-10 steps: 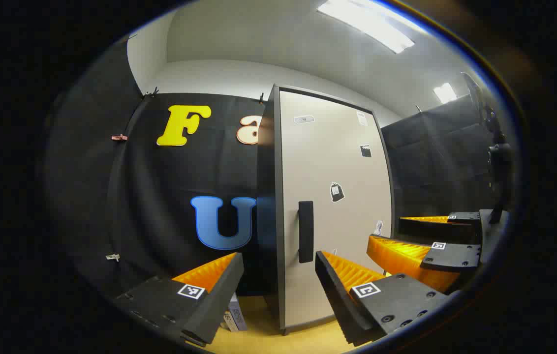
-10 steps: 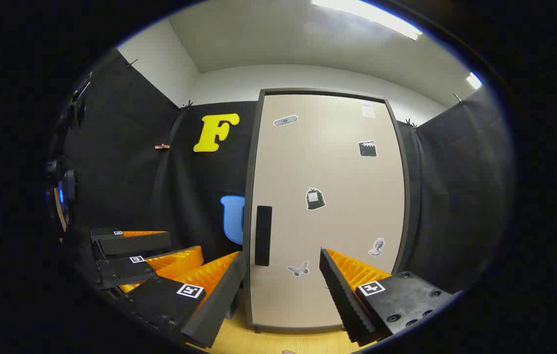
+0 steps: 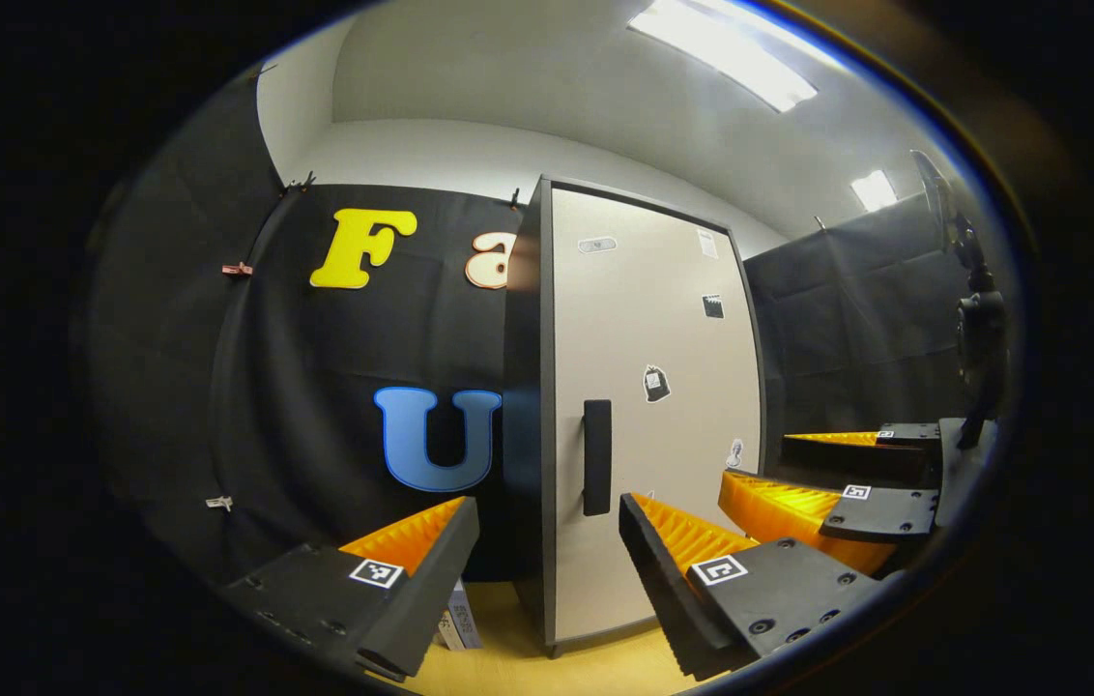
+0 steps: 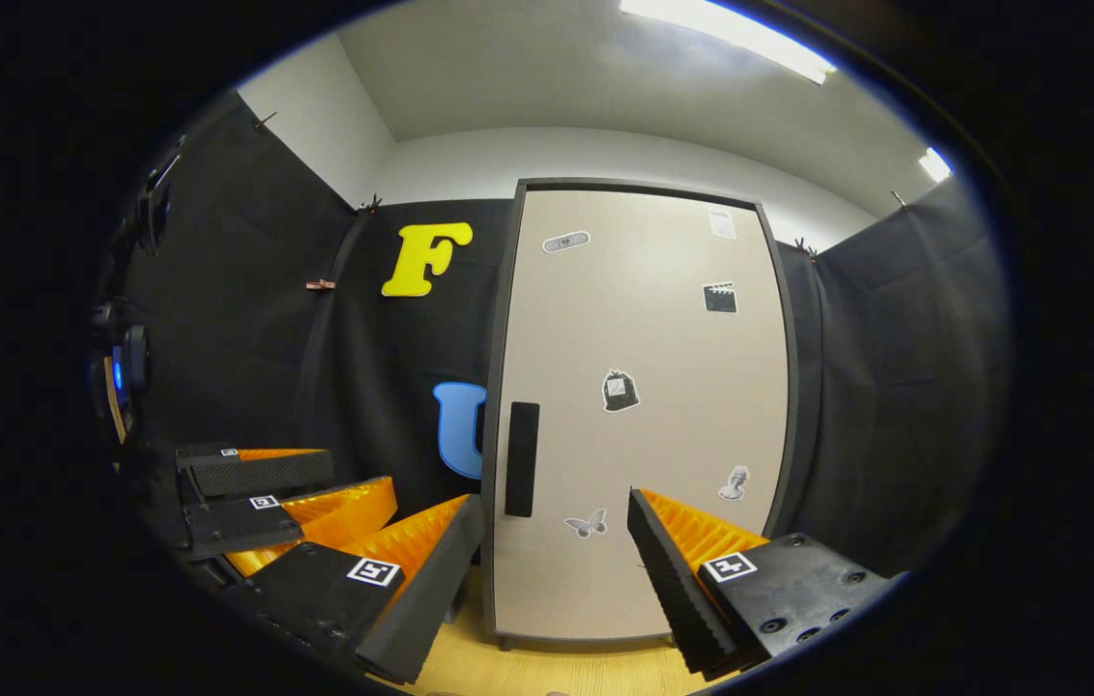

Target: Open the cabinet door with the right hand, grasp the bottle in the cabinet with the left hand and place it on the coaster, then close the cabinet door with the right hand.

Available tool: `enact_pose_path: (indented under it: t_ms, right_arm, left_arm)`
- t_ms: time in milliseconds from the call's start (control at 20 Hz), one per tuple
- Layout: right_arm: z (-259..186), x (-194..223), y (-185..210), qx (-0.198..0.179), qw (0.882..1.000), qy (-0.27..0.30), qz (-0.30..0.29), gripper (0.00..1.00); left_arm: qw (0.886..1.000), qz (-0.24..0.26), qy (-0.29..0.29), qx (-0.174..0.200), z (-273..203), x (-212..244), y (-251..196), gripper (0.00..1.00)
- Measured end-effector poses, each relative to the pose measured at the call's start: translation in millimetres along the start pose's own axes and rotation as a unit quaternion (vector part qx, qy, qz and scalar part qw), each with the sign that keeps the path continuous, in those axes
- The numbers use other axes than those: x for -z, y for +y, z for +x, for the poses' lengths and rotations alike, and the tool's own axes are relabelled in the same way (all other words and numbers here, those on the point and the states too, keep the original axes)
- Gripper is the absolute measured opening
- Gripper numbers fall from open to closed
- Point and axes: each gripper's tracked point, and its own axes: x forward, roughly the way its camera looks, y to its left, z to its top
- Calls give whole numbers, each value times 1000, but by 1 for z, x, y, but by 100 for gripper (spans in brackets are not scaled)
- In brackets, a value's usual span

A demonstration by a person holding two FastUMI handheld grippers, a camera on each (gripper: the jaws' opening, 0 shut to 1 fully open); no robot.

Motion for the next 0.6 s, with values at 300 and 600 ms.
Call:
enact_pose_path:
  t_ms: [300, 600]
  right_arm:
    - [1, -4, 7, -3, 1000, -9, 0, 97]
    - [28, -5, 23, -26, 999, -18, 8, 97]
  left_arm:
    - [1000, -5, 1, -11, -5, 1, 12, 92]
    - [1000, -14, 7, -14, -5, 7, 25, 92]
